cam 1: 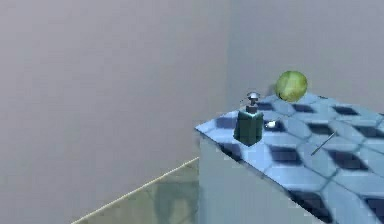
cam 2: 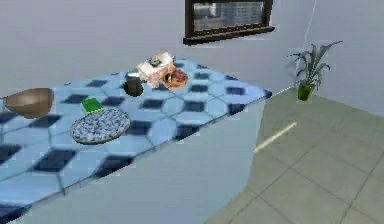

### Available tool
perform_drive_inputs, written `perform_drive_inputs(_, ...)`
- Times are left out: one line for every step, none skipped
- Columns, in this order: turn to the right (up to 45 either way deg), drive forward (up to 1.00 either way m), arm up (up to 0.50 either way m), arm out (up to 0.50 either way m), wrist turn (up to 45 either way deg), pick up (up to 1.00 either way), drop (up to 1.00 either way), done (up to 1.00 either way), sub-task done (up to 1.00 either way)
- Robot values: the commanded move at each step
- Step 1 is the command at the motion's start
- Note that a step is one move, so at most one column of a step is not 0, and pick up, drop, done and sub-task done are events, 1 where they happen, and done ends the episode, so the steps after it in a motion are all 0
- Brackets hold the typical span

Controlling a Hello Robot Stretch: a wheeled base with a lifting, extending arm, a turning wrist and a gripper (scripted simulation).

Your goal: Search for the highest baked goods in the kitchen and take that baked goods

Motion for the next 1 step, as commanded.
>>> perform_drive_inputs(45.0,0.0,0.0,0.0,0.0,0.0,0.0,0.0,0.0)
